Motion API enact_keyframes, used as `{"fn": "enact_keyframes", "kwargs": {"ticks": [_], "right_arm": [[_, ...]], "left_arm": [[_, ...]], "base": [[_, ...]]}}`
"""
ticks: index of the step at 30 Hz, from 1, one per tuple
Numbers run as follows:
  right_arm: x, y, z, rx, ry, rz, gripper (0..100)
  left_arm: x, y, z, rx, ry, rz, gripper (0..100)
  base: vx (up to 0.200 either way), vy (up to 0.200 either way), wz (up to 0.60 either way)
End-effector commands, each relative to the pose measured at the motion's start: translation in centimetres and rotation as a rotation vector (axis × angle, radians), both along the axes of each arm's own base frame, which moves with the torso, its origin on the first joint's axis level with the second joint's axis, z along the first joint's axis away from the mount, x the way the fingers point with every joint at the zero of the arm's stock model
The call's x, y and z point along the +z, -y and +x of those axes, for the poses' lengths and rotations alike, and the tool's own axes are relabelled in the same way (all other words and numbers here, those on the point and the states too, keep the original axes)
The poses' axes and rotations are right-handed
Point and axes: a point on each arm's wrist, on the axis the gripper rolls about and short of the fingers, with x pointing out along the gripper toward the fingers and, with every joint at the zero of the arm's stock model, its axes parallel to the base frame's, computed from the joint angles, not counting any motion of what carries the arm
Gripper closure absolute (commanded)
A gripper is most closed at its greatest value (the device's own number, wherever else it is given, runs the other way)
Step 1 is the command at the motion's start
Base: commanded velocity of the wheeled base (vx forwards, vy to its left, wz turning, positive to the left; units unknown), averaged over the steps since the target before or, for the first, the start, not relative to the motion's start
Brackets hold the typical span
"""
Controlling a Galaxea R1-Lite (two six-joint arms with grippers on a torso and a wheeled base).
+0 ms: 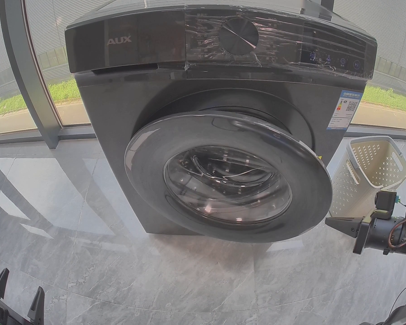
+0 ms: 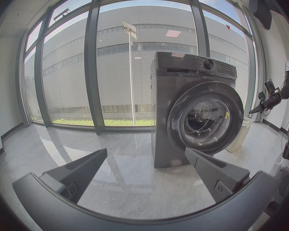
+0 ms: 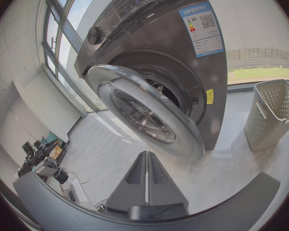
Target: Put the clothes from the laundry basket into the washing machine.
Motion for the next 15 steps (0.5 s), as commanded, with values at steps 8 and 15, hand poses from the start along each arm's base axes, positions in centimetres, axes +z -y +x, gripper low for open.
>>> {"fn": "enact_keyframes", "kwargs": {"ticks": [8, 15], "right_arm": [[-1.6, -1.0, 6.4, -0.155, 0.046, -0.022, 100], [-1.6, -0.2, 7.4, -0.249, 0.15, 0.008, 100]], "left_arm": [[-0.5, 0.0, 0.0, 0.001, -0.004, 0.001, 0], [-0.5, 0.0, 0.0, 0.001, -0.004, -0.002, 0]], "base": [[0.0, 0.0, 0.0], [0.029, 0.0, 0.0]]}}
